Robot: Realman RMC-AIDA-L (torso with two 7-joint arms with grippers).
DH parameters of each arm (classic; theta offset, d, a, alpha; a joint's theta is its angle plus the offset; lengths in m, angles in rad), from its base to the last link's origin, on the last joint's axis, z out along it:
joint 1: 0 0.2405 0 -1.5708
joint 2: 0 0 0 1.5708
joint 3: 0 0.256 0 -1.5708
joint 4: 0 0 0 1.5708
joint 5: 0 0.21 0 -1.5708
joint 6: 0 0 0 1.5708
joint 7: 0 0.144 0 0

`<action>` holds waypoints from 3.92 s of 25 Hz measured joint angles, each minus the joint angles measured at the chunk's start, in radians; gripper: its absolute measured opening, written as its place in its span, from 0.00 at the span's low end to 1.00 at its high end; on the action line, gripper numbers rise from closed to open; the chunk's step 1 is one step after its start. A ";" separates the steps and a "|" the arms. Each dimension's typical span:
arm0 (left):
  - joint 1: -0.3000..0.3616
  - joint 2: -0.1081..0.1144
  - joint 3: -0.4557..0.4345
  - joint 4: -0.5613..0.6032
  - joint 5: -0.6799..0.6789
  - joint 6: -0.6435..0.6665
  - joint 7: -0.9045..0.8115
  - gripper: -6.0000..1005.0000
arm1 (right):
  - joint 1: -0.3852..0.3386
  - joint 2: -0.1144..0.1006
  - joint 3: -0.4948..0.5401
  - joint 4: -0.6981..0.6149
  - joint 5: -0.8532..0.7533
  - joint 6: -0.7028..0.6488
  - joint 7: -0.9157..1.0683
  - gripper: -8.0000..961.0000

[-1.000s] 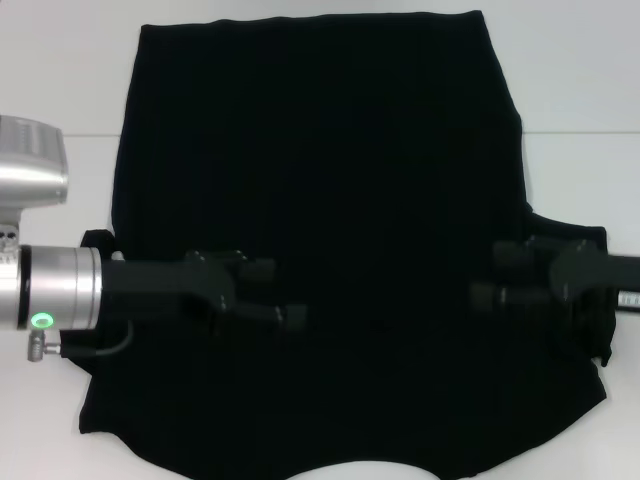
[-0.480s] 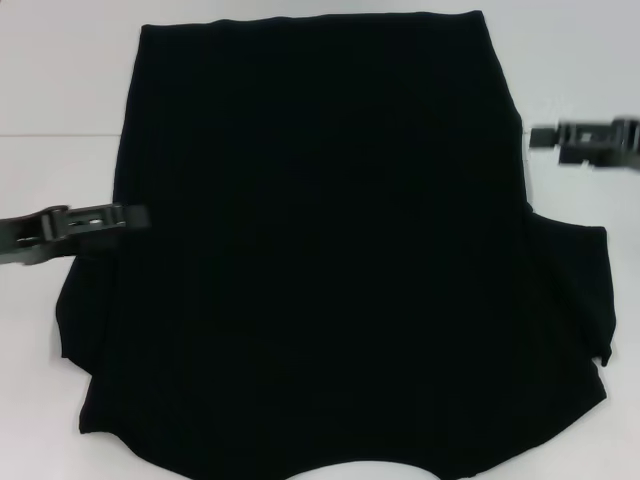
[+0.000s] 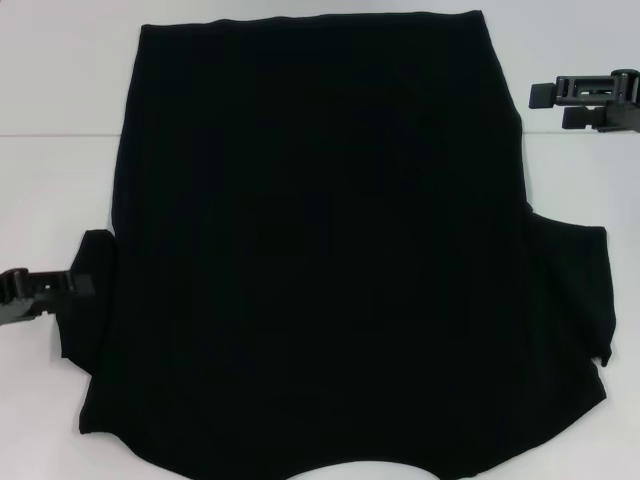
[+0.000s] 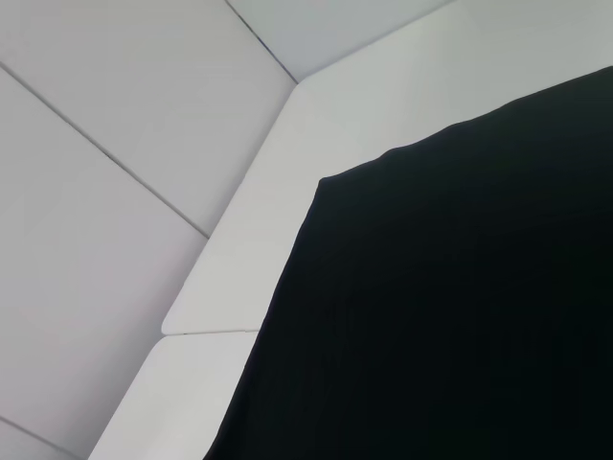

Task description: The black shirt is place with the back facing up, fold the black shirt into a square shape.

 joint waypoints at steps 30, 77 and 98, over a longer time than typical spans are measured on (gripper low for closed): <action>0.029 -0.022 0.005 -0.017 0.088 -0.104 -0.054 0.33 | -0.011 -0.002 0.002 0.004 -0.001 -0.009 0.007 0.95; 0.025 0.008 -0.130 -0.008 0.114 -0.198 -0.064 0.02 | -0.024 -0.005 0.011 0.004 0.009 -0.026 0.006 0.95; -0.021 0.014 -0.117 0.017 0.104 -0.117 -0.060 0.02 | -0.019 -0.004 0.006 0.004 0.009 -0.027 0.006 0.95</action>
